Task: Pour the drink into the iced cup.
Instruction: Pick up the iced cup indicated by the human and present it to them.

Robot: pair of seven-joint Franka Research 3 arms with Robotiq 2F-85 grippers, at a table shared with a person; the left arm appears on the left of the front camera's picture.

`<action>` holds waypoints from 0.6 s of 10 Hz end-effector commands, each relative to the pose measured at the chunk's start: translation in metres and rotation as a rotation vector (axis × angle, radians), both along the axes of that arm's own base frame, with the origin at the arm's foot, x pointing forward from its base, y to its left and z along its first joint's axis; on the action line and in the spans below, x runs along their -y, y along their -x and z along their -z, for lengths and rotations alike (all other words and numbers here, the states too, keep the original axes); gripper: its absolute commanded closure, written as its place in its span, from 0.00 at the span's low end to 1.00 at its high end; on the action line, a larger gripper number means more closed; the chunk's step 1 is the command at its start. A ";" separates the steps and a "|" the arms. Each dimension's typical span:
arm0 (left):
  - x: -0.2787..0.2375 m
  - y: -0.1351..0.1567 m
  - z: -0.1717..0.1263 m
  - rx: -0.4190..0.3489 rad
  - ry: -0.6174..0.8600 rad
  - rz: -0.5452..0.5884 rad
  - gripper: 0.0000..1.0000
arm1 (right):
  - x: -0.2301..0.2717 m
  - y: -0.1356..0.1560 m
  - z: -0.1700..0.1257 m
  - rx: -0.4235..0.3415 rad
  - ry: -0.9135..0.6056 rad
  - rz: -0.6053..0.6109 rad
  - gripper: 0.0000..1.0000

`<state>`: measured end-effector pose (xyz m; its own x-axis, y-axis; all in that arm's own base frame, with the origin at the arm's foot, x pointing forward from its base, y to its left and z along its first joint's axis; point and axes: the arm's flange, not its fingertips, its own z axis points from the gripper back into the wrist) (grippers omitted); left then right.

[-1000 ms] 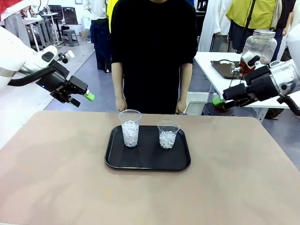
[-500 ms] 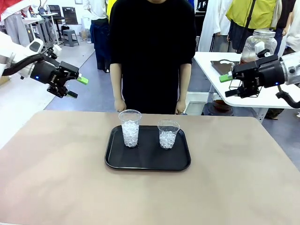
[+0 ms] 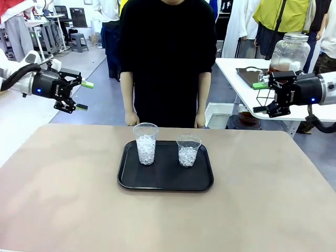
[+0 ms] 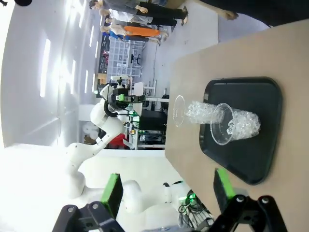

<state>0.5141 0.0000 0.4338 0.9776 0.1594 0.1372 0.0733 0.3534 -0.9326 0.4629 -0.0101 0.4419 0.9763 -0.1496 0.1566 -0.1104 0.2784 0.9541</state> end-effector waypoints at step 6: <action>0.005 -0.016 0.002 -0.069 0.153 0.086 0.00 | 0.005 -0.017 0.015 -0.064 -0.127 -0.022 0.00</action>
<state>0.5240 -0.0059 0.4259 0.9921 0.1037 0.0699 0.0454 0.2224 -0.9739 0.4707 -0.0135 0.4203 0.9863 -0.1414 0.0846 -0.0568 0.1902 0.9801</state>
